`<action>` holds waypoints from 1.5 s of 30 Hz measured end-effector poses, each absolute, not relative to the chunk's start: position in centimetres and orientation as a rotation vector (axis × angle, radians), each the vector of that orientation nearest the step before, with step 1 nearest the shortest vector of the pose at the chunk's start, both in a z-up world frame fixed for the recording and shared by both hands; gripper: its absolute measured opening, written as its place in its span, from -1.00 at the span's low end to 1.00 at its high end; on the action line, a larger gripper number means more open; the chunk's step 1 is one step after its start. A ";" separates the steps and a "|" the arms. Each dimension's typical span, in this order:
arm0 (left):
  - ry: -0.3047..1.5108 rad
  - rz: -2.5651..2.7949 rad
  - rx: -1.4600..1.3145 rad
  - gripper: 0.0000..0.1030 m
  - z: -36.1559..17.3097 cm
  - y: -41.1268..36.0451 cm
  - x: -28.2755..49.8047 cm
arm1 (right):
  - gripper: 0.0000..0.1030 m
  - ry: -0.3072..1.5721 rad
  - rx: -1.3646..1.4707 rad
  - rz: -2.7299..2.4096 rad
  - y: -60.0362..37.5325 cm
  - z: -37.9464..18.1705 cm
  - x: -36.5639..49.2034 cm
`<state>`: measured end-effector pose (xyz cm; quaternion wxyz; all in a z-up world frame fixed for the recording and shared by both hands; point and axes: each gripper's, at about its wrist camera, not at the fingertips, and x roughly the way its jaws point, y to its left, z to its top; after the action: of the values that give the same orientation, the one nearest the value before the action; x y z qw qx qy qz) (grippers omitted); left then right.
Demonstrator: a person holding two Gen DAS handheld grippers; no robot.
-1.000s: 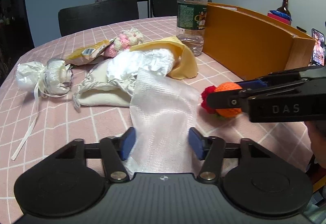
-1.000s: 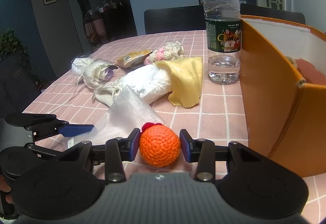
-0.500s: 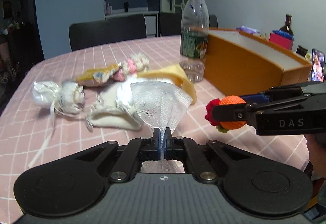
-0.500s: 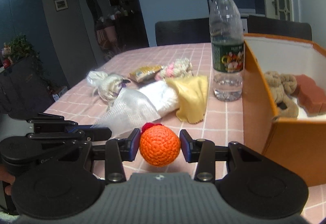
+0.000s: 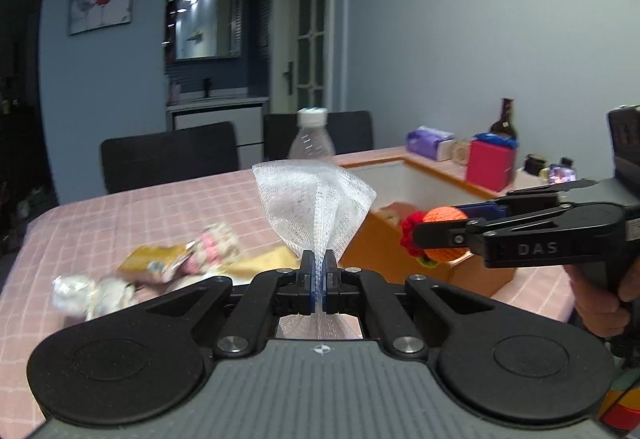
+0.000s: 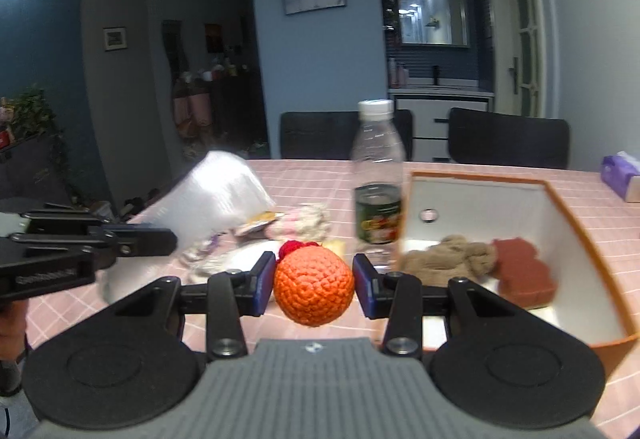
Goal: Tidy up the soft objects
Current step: 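Carry the mesh bag and strawberry over the box and release them with both tools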
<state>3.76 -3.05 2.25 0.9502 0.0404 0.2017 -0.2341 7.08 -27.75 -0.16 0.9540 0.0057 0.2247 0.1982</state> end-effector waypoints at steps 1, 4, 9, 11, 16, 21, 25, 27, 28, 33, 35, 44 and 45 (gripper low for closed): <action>0.409 -0.506 0.080 -0.96 2.5 -3.6 3.9 | -0.19 0.466 0.000 0.385 -28.2 0.1 7.2; 0.406 -0.577 0.087 -0.96 2.8 -5.6 4.6 | -0.19 0.496 -0.049 0.327 -29.7 0.6 7.9; 0.432 -0.654 0.089 -0.96 3.4 -8.9 7.0 | -0.19 0.558 -0.087 0.244 -32.3 0.8 9.5; 0.451 -0.684 0.091 -0.96 3.7 -10.3 8.2 | -0.19 0.583 -0.087 0.235 -33.4 0.8 10.2; 0.529 -0.732 0.124 -0.96 3.7 -13.9 11.2 | -0.19 0.668 -0.095 0.206 -35.6 0.3 12.5; 0.666 -0.741 0.179 -0.95 2.3 -16.7 14.6 | -0.19 0.770 -0.106 0.230 -37.2 -1.0 15.6; 0.779 -0.744 0.278 -0.95 0.7 -18.8 16.7 | -0.19 0.834 -0.102 0.249 -37.7 -2.2 17.7; 0.803 -0.737 0.344 -0.95 0.3 -19.7 17.4 | -0.19 0.860 -0.121 0.250 -37.5 -2.7 18.2; 0.812 -0.730 0.369 -0.95 0.1 -20.0 17.7 | -0.19 0.871 -0.133 0.247 -37.4 -2.9 18.6; 0.837 -0.694 0.537 -0.93 -1.0 -22.5 18.3 | -0.19 0.917 -0.172 0.243 -37.3 -3.4 20.1; 0.847 -0.679 0.593 -0.91 -1.7 -23.2 18.5 | -0.19 0.932 -0.176 0.245 -37.4 -3.8 20.4; 0.812 -0.616 0.676 -0.45 -2.5 -23.8 19.0 | -0.15 0.915 -0.182 0.246 -37.6 -3.9 20.0; 0.798 -0.608 0.685 -0.43 -2.3 -23.9 18.9 | -0.14 0.910 -0.187 0.245 -37.6 -3.9 19.9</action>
<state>18.87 -23.89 -2.33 0.8211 0.3220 0.3749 -0.2856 19.91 -37.61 -3.87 0.8868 -0.0898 0.4378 0.1179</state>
